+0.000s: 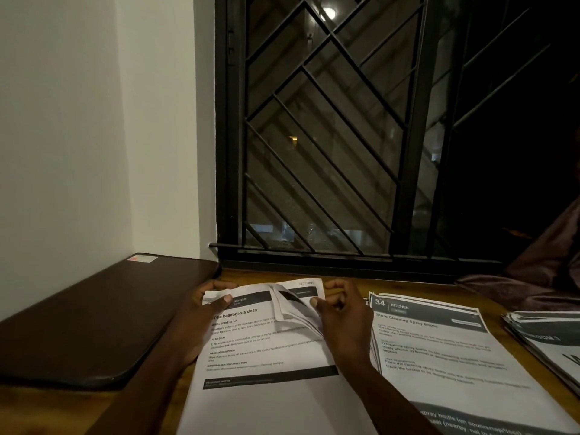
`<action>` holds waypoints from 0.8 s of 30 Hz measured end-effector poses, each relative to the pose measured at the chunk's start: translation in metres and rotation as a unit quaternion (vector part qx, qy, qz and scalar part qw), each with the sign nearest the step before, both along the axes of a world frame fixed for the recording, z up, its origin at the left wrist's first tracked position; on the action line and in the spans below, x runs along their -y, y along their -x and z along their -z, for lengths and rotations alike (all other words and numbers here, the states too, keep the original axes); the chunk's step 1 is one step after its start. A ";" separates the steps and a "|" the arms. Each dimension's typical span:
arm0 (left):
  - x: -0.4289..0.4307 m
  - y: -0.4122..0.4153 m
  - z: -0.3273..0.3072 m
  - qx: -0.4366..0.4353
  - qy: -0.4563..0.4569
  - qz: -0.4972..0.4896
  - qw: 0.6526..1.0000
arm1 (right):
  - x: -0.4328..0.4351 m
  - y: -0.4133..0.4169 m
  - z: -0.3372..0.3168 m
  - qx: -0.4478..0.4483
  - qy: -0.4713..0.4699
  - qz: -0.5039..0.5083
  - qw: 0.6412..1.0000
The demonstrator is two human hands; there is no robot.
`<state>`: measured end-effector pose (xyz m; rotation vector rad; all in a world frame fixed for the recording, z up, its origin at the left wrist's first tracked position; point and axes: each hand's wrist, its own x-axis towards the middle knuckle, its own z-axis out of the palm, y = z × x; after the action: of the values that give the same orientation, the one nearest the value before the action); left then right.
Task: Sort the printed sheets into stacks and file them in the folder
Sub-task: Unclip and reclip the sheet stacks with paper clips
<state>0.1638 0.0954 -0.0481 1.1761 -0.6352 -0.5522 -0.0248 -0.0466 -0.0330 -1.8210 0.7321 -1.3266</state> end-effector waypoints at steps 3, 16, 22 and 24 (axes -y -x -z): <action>0.001 -0.003 0.003 0.016 0.003 -0.004 1.000 | 0.000 0.001 0.003 -0.010 0.050 0.004 0.999; 0.002 -0.004 0.003 0.014 -0.016 -0.022 1.000 | 0.008 -0.001 0.006 0.090 -0.160 -0.130 0.974; 0.002 -0.005 0.003 0.015 -0.015 -0.013 1.000 | 0.018 -0.010 0.018 -0.042 -0.065 -0.045 0.996; 0.002 -0.005 0.003 0.013 -0.015 -0.015 1.000 | 0.014 -0.008 0.015 -0.021 -0.049 -0.041 0.998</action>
<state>0.1687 0.0929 -0.0513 1.2205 -0.6331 -0.5236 -0.0170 -0.0606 -0.0476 -1.7868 0.7234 -1.1831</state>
